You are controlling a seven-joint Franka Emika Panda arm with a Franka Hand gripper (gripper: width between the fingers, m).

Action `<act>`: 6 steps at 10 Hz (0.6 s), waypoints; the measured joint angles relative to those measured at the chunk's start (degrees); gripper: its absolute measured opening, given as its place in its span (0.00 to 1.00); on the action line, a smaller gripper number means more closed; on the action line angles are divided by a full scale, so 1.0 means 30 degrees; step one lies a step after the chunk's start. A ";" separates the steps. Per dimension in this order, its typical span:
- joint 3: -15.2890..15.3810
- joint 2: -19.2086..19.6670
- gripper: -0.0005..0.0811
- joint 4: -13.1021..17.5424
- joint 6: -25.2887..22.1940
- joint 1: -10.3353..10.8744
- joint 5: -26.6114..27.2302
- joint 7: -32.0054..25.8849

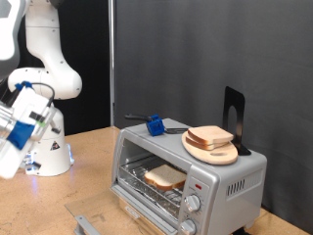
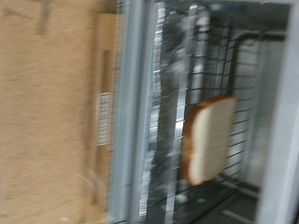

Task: Make a piece of toast with the oven

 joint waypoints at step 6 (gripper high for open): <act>0.0131 0.3542 0.84 0.1575 0.2889 -0.0005 0.0809 -0.1546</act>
